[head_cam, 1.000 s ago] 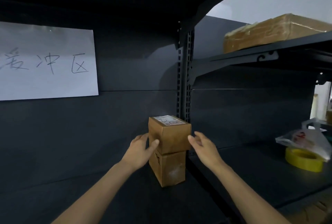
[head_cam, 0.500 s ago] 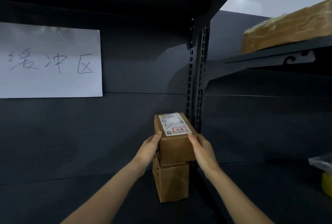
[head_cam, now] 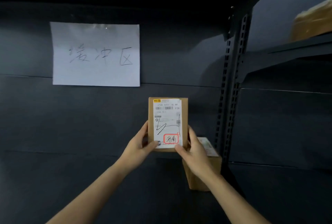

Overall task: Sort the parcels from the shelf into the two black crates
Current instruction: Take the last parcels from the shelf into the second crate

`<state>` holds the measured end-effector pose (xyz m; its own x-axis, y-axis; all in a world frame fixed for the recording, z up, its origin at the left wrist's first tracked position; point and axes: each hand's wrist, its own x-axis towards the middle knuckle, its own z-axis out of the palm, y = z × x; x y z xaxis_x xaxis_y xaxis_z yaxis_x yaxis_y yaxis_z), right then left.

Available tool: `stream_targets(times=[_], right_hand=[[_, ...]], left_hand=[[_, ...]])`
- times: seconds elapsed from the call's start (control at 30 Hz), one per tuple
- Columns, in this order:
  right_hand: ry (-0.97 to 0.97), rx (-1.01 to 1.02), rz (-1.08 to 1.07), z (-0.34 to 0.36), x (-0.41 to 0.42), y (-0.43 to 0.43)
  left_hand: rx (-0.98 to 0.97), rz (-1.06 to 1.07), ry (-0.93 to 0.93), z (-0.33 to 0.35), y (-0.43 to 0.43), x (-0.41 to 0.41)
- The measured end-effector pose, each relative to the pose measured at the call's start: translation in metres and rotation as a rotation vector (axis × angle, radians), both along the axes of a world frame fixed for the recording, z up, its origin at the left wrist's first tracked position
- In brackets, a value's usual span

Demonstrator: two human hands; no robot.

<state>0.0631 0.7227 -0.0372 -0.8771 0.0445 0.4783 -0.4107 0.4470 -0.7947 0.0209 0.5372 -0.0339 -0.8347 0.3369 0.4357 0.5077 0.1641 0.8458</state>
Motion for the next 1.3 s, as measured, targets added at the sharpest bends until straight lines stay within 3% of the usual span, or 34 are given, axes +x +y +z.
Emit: stream_targets(times=[0.37,0.7,0.8,0.9,1.13,1.23,1.3], right_hand=[[-0.145,0.201,0.001,-0.078,-0.029,-0.101],[-0.184,0.268,-0.010,-0.083,-0.028,-0.102],[-0.212,0.365,-0.055,-0.076,-0.024,-0.089],[-0.150,0.421,-0.098,-0.062,-0.017,-0.072],[0.075,0.428,-0.197,-0.025,0.013,-0.015],[0.119,0.386,-0.298,-0.019,0.024,0.019],[0.089,0.322,-0.373,-0.020,0.028,0.044]], left_hand=[[-0.249,0.360,-0.111,-0.077,-0.093,0.006],[-0.374,0.398,-0.121,-0.083,-0.095,0.007],[-0.401,0.512,-0.117,-0.082,-0.097,0.016],[-0.355,0.615,-0.003,-0.073,-0.091,0.028],[-0.344,0.616,0.553,-0.039,-0.046,0.053],[-0.336,0.464,0.603,-0.039,-0.014,0.058],[-0.368,0.354,0.523,-0.042,0.007,0.055]])
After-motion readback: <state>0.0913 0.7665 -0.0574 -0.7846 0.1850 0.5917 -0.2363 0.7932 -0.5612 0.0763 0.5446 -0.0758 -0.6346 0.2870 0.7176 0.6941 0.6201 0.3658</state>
